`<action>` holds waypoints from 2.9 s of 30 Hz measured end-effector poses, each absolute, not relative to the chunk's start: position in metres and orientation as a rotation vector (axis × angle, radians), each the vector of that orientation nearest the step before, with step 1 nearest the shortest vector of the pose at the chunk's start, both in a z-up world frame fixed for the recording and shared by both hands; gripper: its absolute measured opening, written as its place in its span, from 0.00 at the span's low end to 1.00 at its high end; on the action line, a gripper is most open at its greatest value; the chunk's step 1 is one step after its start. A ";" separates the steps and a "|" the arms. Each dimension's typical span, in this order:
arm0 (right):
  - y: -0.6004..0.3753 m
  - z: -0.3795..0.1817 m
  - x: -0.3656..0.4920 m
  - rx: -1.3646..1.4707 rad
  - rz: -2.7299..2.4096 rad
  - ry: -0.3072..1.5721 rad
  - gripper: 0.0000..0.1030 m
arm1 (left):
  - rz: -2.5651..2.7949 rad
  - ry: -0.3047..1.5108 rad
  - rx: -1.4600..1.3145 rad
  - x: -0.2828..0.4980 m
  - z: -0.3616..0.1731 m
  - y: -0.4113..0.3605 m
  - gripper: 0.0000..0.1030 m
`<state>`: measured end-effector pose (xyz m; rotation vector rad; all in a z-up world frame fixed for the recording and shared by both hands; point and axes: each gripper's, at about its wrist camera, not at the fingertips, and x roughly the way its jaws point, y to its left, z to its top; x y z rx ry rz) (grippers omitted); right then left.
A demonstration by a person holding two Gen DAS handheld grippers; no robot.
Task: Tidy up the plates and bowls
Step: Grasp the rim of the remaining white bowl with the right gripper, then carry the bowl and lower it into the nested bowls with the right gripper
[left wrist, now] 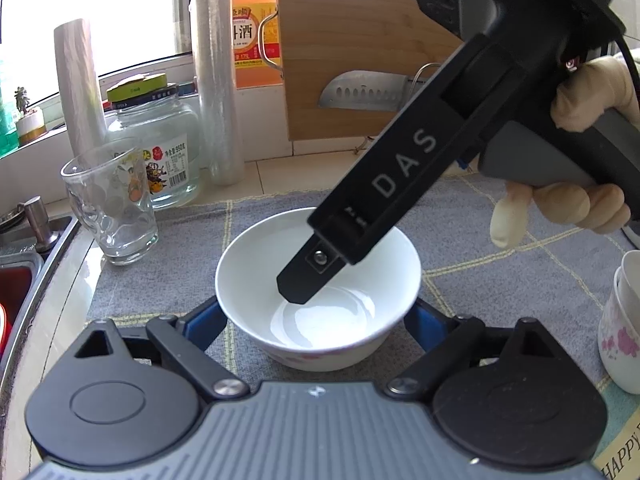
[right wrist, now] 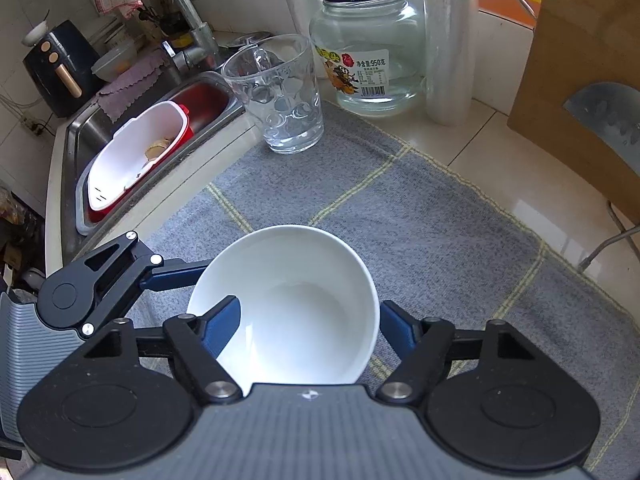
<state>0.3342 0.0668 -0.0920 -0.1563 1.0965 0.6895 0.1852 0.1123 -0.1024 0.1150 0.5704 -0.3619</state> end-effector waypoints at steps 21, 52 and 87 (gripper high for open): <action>0.064 -0.077 0.315 -0.158 0.703 1.076 0.73 | -0.374 0.598 0.149 0.175 -0.086 0.109 0.91; 0.002 -0.011 0.203 -0.110 0.697 0.940 0.74 | -0.418 0.540 0.169 0.084 -0.031 0.057 0.91; -0.115 -0.028 0.123 0.026 0.476 0.962 0.74 | -0.668 0.615 0.222 0.058 -0.045 -0.039 0.91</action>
